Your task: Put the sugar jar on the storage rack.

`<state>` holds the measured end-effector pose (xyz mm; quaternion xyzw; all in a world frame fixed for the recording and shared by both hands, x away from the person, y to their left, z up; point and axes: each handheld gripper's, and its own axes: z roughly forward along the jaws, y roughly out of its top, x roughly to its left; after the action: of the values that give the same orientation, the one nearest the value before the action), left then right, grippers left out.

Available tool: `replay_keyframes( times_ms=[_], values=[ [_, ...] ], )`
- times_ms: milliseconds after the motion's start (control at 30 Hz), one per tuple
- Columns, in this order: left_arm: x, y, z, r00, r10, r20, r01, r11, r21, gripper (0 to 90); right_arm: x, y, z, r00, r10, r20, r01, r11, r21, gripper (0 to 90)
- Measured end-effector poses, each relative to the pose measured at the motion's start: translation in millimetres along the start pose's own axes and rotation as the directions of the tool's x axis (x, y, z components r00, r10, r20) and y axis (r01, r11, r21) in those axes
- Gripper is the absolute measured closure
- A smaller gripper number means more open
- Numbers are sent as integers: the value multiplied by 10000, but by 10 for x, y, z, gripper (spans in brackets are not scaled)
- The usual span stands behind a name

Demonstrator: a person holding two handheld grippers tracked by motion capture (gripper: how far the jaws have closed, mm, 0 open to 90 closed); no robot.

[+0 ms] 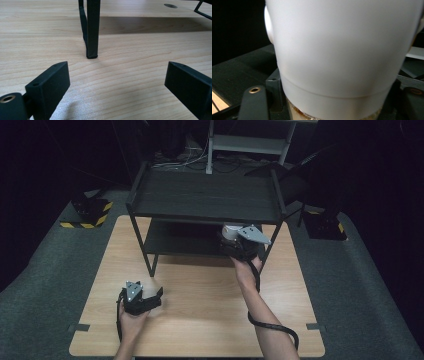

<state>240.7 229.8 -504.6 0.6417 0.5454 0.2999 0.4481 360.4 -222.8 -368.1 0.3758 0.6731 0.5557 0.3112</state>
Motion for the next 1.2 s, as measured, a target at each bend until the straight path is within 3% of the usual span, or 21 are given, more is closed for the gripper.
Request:
replay_keyframes(
  times_ms=[100,133,300,600,933,1200],
  values=[
    [1,0,0,10000,-6,2,6,10000,3,62,-26,-14,13,9998,36,-192,-38,10000,-71,181],
    [1,0,0,10000,-5,3,5,10000,3,62,-26,-29,16,9997,31,-241,-34,9999,-125,109],
    [5,-3,-1,10000,-27,20,27,10000,-22,62,-37,-55,5,9995,-177,-274,176,9998,-66,5],
    [1,-1,1,10000,-7,4,7,10000,-5,62,-139,-138,-91,9966,-262,-780,256,9996,-84,4],
    [-2,2,2,10000,20,0,-20,10000,16,62,-152,-228,-190,9958,-530,-743,529,9986,-29,4],
    [-2,1,2,10000,40,14,-40,10000,6,62,-154,-369,-335,9963,-416,-752,413,9991,-60,4]
  ],
)
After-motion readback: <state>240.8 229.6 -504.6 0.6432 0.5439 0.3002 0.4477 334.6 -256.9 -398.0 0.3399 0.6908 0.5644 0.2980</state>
